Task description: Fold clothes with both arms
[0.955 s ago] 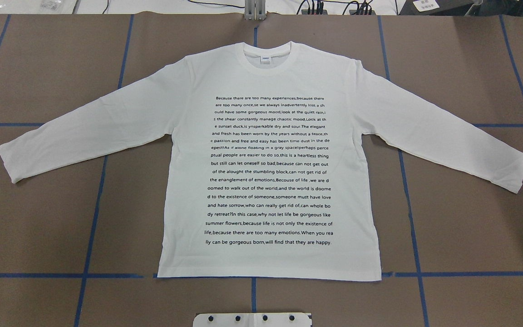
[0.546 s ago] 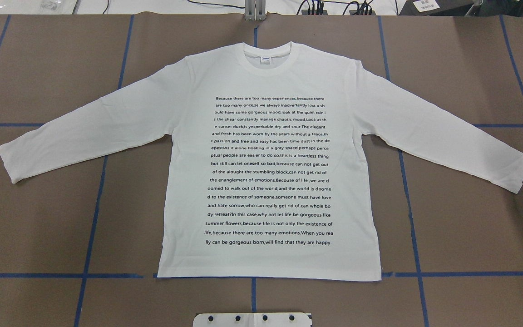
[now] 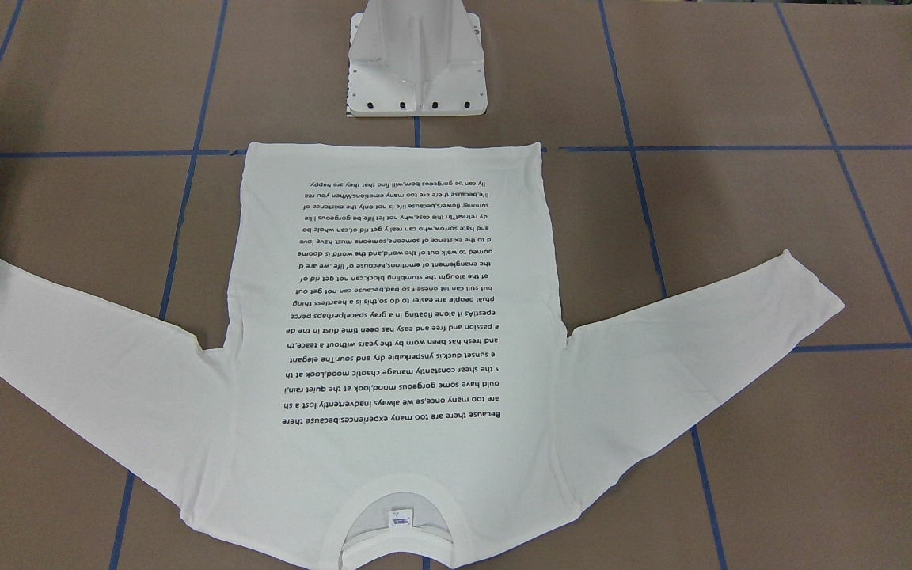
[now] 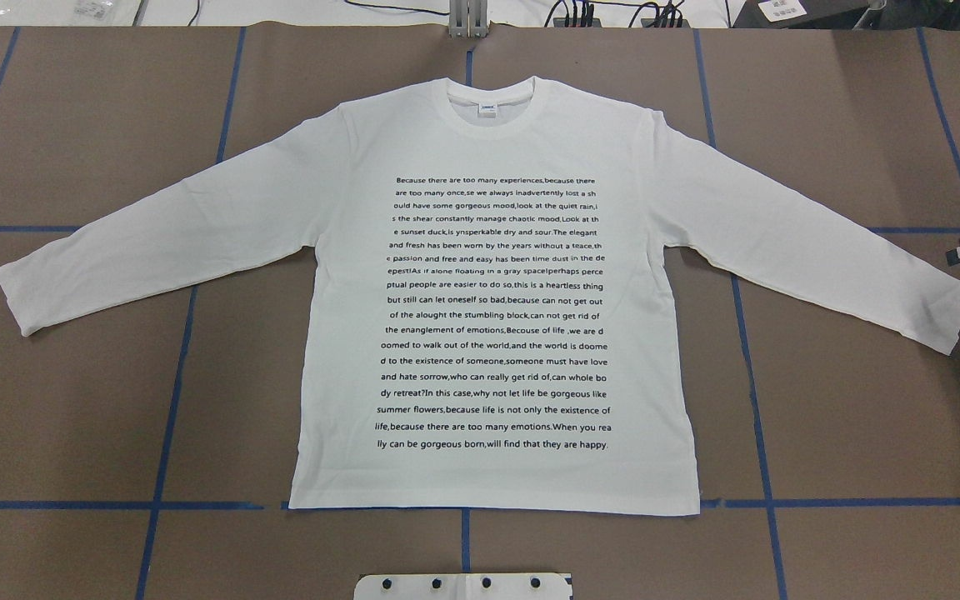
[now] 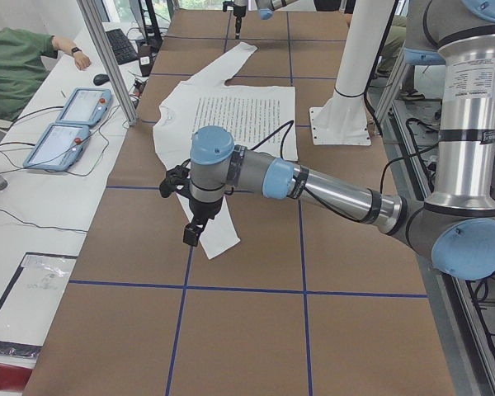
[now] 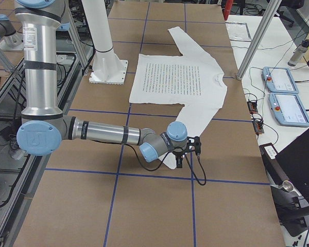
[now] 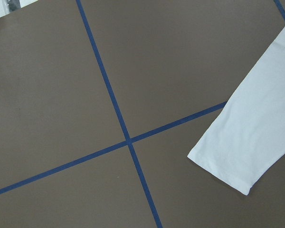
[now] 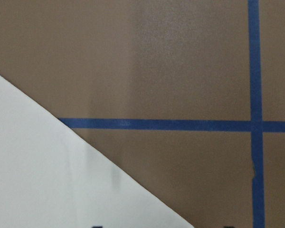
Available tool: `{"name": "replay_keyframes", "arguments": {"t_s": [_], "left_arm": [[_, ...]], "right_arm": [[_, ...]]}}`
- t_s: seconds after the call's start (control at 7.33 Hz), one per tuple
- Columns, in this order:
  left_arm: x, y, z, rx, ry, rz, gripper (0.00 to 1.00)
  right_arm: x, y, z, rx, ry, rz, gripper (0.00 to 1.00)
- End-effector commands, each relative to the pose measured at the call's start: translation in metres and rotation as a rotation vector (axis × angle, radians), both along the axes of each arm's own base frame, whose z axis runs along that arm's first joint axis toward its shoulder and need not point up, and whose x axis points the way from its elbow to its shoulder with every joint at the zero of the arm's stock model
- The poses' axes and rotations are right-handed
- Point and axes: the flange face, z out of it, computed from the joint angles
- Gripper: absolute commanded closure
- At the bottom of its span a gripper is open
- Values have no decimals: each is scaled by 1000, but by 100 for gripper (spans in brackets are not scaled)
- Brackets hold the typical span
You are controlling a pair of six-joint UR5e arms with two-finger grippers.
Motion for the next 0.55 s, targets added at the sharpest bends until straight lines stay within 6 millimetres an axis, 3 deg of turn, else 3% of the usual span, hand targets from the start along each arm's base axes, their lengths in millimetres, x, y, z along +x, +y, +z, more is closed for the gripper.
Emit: {"name": "replay_keyframes", "arguments": {"t_s": [0.0, 0.41], "left_arm": [[0, 0, -1, 4, 0, 0, 0], [0, 0, -1, 2, 0, 0, 0]], "right_arm": [[-13, 5, 18, -24, 25, -19, 12], [-16, 11, 31, -49, 33, -29, 14]]}}
